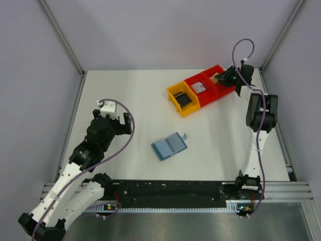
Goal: Take the credit cards out of the card holder
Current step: Place the credit card in the storage box, then remove the credit card from the card holder.
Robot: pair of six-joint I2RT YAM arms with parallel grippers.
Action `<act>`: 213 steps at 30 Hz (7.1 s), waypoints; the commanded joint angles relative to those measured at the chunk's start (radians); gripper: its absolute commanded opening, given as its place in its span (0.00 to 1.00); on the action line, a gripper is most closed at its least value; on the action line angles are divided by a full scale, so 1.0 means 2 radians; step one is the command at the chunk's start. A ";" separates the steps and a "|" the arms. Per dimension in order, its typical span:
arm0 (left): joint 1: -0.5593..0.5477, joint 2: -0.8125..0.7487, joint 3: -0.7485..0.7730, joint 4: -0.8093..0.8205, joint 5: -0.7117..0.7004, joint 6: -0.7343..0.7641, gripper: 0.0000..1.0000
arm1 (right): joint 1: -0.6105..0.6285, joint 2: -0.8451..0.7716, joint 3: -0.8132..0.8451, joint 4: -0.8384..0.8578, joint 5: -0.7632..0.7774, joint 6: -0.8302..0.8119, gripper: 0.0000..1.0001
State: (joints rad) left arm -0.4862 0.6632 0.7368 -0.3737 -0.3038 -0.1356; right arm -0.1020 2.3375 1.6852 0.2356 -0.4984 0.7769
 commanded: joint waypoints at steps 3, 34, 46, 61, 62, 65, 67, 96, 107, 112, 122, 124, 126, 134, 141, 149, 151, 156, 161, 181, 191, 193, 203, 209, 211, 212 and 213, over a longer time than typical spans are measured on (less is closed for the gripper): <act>0.004 -0.012 -0.001 0.022 0.008 -0.001 0.99 | 0.005 -0.070 0.003 -0.056 0.054 -0.065 0.42; -0.055 0.097 -0.008 0.098 0.282 -0.224 0.88 | 0.261 -0.551 -0.352 -0.237 0.118 -0.192 0.55; -0.149 0.212 -0.066 0.201 0.212 -0.294 0.86 | 0.382 -0.543 -0.471 -0.146 0.115 -0.138 0.59; -0.150 0.347 -0.088 0.228 0.202 -0.304 0.58 | 0.394 -0.433 -0.482 -0.100 0.138 -0.137 0.58; -0.150 0.348 -0.091 0.227 0.201 -0.305 0.55 | 0.394 -0.429 -0.482 -0.099 0.136 -0.136 0.58; -0.150 0.346 -0.099 0.222 0.195 -0.308 0.46 | 0.394 -0.419 -0.481 -0.099 0.131 -0.135 0.57; -0.150 0.341 -0.105 0.220 0.193 -0.309 0.42 | 0.395 -0.413 -0.482 -0.098 0.127 -0.135 0.56; -0.150 0.358 -0.108 0.222 0.200 -0.311 0.20 | 0.402 -0.408 -0.465 -0.110 0.086 -0.131 0.47; -0.150 0.366 -0.106 0.219 0.202 -0.312 0.20 | 0.402 -0.415 -0.460 -0.108 0.066 -0.127 0.39; -0.150 0.367 -0.105 0.219 0.203 -0.312 0.19 | 0.402 -0.423 -0.457 -0.111 0.063 -0.128 0.33; -0.150 0.360 -0.106 0.218 0.203 -0.312 0.18 | 0.403 -0.426 -0.451 -0.100 0.034 -0.118 0.27; -0.150 0.350 -0.109 0.217 0.199 -0.313 0.18 | 0.405 -0.426 -0.450 -0.096 0.027 -0.115 0.27; -0.150 0.335 -0.114 0.216 0.193 -0.316 0.18 | 0.407 -0.426 -0.447 -0.094 0.023 -0.114 0.27; -0.150 0.274 -0.133 0.202 0.160 -0.330 0.18 | 0.413 -0.426 -0.435 -0.110 0.036 -0.120 0.34; -0.150 0.297 -0.125 0.189 0.157 -0.323 0.18 | 0.413 -0.429 -0.429 -0.134 0.050 -0.128 0.44; -0.150 0.323 -0.115 0.189 0.166 -0.319 0.18 | 0.414 -0.433 -0.417 -0.174 0.125 -0.149 0.51; -0.150 0.325 -0.114 0.175 0.166 -0.319 0.18 | 0.414 -0.429 -0.417 -0.172 0.127 -0.151 0.51; -0.150 0.327 -0.114 0.172 0.167 -0.319 0.17 | 0.418 -0.409 -0.416 -0.163 0.121 -0.152 0.51; -0.150 0.327 -0.115 0.174 0.169 -0.319 0.17 | 0.418 -0.388 -0.414 -0.155 0.116 -0.151 0.51; -0.150 0.333 -0.114 0.178 0.174 -0.317 0.16 | 0.424 -0.380 -0.406 -0.161 0.107 -0.154 0.48; -0.150 0.334 -0.113 0.178 0.175 -0.316 0.16 | 0.430 -0.385 -0.403 -0.174 0.149 -0.157 0.49; -0.150 0.335 -0.112 0.178 0.175 -0.316 0.16 | 0.431 -0.386 -0.402 -0.173 0.147 -0.158 0.49; -0.150 0.337 -0.111 0.176 0.177 -0.316 0.16 | 0.433 -0.374 -0.400 -0.161 0.124 -0.158 0.49; -0.150 0.338 -0.110 0.176 0.177 -0.315 0.15 | 0.432 -0.366 -0.401 -0.159 0.124 -0.158 0.48; -0.150 0.338 -0.110 0.176 0.177 -0.315 0.15 | 0.432 -0.363 -0.399 -0.160 0.124 -0.158 0.48; -0.150 0.338 -0.110 0.177 0.177 -0.316 0.15 | 0.433 -0.363 -0.399 -0.158 0.124 -0.158 0.48; -0.150 0.338 -0.110 0.176 0.177 -0.315 0.15 | 0.433 -0.362 -0.399 -0.158 0.124 -0.158 0.48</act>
State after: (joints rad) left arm -0.7837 1.3254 0.4953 -0.0093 0.0517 -0.7830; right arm 0.7464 1.6001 0.8345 -0.1143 -0.2413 0.4717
